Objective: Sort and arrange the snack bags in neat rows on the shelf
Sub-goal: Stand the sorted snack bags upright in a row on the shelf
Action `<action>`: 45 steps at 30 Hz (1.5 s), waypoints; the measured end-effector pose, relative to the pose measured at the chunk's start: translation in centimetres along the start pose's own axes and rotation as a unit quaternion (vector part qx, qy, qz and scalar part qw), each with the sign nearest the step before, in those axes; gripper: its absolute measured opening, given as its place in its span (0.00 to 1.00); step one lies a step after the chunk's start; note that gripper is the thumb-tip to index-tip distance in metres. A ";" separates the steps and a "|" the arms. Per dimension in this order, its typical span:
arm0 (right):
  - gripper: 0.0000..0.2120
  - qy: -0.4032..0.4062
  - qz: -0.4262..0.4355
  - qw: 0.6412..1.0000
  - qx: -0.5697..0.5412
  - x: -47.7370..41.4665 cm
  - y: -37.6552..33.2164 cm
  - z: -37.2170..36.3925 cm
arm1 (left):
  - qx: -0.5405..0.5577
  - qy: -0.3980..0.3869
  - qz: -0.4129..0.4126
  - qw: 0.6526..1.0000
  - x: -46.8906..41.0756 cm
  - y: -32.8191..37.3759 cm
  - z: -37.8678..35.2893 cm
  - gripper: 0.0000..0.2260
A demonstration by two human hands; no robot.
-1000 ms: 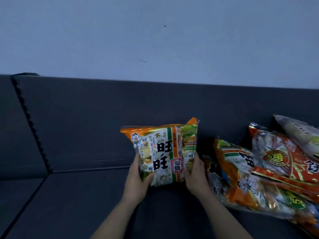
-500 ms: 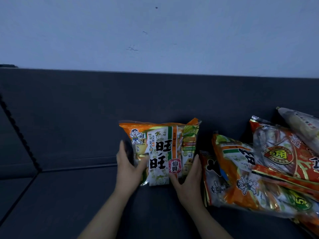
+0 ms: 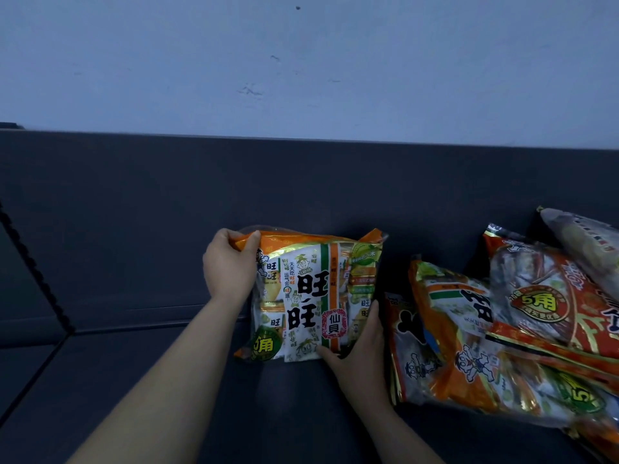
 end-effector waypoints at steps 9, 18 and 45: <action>0.45 0.016 0.116 0.992 0.050 1.6 -3.1 2.8 | 0.036 0.004 0.006 0.999 6.2 0.5 2.8 0.28; 0.18 0.151 0.229 0.957 0.090 -2.1 -5.8 17.2 | 0.045 -0.339 0.012 0.940 16.3 6.3 -3.1 0.23; 0.12 0.015 0.047 0.952 0.303 -6.5 4.7 24.2 | 0.100 -0.341 -0.040 0.934 15.5 15.9 -3.4 0.19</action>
Point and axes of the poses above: each hand's wrist, its own x-axis away from the middle knuckle, its own z-axis out of the back of the hand, y = z × x, the point moved 2 cm from there along -x, towards the middle knuckle, and after that the axes turned 10 degrees about y, right-handed, at the moved point
